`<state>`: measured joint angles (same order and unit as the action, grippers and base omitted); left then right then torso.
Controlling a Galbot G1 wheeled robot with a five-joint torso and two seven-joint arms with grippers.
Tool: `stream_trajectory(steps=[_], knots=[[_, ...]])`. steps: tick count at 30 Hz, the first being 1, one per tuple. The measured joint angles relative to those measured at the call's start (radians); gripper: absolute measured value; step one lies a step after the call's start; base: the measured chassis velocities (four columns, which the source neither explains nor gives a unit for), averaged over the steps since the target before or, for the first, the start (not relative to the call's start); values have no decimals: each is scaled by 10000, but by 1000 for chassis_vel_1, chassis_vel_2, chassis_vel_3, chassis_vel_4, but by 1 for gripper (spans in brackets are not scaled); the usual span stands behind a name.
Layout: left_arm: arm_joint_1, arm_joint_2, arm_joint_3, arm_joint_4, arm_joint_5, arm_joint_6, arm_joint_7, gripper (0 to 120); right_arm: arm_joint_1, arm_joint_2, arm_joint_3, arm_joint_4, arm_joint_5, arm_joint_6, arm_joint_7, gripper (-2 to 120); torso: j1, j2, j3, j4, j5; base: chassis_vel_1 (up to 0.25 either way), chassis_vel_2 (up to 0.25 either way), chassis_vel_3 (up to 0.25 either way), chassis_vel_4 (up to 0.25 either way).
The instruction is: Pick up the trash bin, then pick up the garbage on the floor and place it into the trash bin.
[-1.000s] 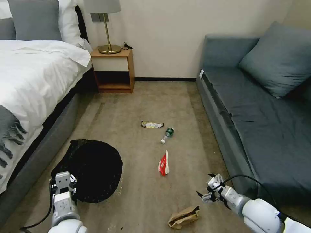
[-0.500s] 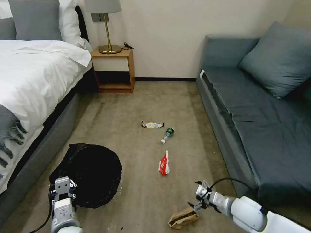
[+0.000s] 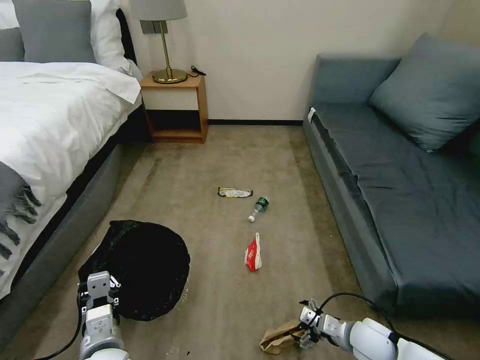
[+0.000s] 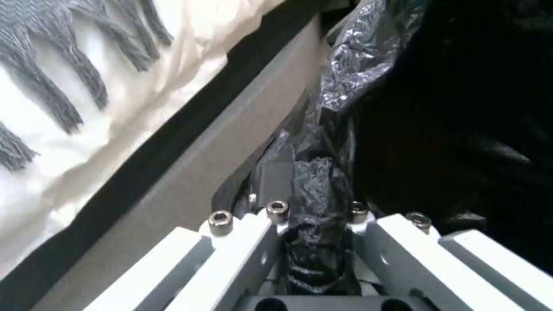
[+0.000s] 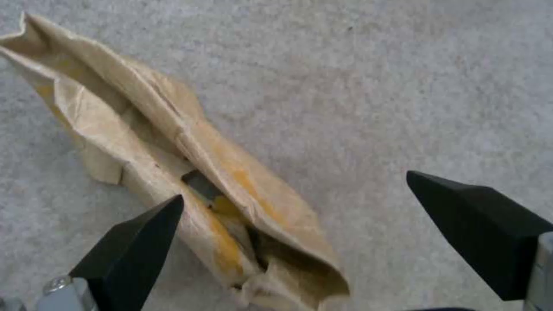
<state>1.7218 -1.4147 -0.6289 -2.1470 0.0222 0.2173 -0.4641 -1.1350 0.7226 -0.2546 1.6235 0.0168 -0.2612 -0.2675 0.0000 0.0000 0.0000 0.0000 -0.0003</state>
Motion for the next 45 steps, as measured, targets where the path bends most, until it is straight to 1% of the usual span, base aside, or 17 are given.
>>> stream_trajectory(steps=[5,7,8,12,13,15,16,17,21,23,25,27,28,31,32,34,45], knots=[[5,-17,23,54,20,-20,5,1,73,236,-67,-367,-87,65,-18,100,0,0,0,0,2,0,0,0,0],[9,-16,22,60,22,-34,6,1,99,312,-68,-512,-111,89,-38,95,0,0,0,1,3,0,0,0,0],[9,-16,22,60,22,-34,6,1,99,312,-68,-512,-111,89,-38,95,0,0,0,1,3,0,0,0,0],[37,-15,19,86,22,-60,15,1,17,382,-15,-685,-241,193,-120,77,0,0,0,0,3,0,0,0,0],[37,-15,19,86,22,-60,15,1,17,382,-15,-685,-241,193,-120,77,0,0,0,0,3,0,0,0,0],[39,-14,26,99,29,-80,18,1,-33,384,34,-686,-263,239,-169,69,0,0,0,0,2,0,0,0,0],[37,-17,42,104,42,-86,20,1,-46,384,57,-677,-269,258,-191,62,0,0,0,0,3,0,0,0,0],[37,-17,42,104,42,-86,20,1,-46,384,57,-677,-269,258,-191,62,0,0,0,0,3,0,0,0,0],[43,-58,141,110,124,-116,25,1,-61,384,126,-677,-282,323,-226,45,0,0,0,0,3,0,0,0,0],[47,-66,148,110,131,-119,25,1,-69,385,137,-683,-289,339,-231,44,0,0,0,0,3,0,0,0,0],[129,-120,198,109,190,-145,29,1,-160,386,238,-706,-331,419,-261,31,0,0,0,0,3,0,0,0,0],[210,-130,205,88,235,-165,60,1,-246,382,324,-685,-361,470,-319,22,0,0,0,0,3,0,0,0,0],[210,-130,205,88,235,-165,60,1,-246,382,324,-685,-361,470,-319,22,0,0,0,0,3,0,0,0,0],[281,-146,200,54,288,-214,74,1,-397,385,483,-648,-411,561,-356,8,0,0,0,0,3,0,0,0,0],[281,-146,200,54,288,-214,74,1,-397,385,483,-648,-411,561,-356,8,0,0,0,0,3,0,0,0,0],[343,-159,202,25,333,-242,76,1,-534,403,615,-647,-452,638,-356,0,0,0,0,0,3,0,0,0,0],[557,-172,222,-79,499,-337,80,1,-748,488,1392,-218,-305,789,-336,0,0,0,0,-1,2,0,0,0,0]])
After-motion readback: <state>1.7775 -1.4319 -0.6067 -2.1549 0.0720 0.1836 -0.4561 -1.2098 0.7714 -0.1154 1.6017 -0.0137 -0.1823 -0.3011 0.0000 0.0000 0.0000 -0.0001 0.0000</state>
